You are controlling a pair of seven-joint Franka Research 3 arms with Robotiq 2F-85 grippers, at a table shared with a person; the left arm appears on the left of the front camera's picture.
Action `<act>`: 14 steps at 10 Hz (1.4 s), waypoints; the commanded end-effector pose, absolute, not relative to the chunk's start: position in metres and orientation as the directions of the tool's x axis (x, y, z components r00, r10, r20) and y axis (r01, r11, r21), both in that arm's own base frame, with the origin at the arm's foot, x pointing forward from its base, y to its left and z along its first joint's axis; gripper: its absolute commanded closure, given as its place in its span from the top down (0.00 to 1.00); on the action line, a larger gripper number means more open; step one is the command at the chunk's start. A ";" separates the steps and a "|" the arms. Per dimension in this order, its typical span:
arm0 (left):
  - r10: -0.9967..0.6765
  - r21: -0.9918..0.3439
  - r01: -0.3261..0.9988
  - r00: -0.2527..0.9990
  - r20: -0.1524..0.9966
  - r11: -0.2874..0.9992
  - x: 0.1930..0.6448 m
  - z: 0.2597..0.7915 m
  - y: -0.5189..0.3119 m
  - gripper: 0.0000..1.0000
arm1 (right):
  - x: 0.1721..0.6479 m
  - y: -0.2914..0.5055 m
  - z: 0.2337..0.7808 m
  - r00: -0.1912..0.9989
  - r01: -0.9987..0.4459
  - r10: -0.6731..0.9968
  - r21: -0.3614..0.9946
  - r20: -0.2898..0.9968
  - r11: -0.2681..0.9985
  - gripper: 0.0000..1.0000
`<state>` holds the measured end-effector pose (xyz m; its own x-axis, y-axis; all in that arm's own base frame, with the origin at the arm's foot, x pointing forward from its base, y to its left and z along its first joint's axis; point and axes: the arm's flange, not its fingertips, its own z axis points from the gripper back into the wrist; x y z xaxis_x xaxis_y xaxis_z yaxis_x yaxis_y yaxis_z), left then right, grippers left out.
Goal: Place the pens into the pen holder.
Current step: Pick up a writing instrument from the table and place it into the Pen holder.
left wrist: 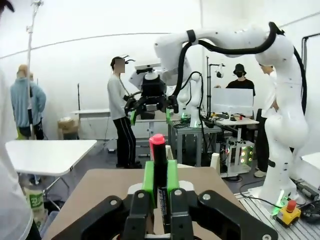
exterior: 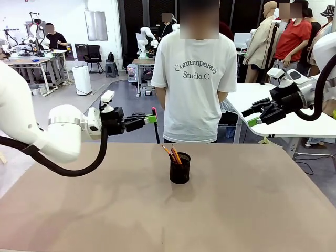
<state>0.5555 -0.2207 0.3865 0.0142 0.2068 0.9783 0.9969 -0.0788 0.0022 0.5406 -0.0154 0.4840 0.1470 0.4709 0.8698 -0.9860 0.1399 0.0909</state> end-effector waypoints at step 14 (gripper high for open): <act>0.290 0.196 0.963 -0.137 0.947 -0.186 0.582 0.338 -0.274 0.00 | 0.540 -0.015 0.486 0.145 -0.986 0.468 0.090 0.872 0.138 1.00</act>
<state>0.5702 -0.2660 0.3396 -0.1340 0.2762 0.9517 0.9701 -0.1594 0.1828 0.5406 -0.0154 0.4840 0.1470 0.4709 0.8698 -0.9860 0.1399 0.0909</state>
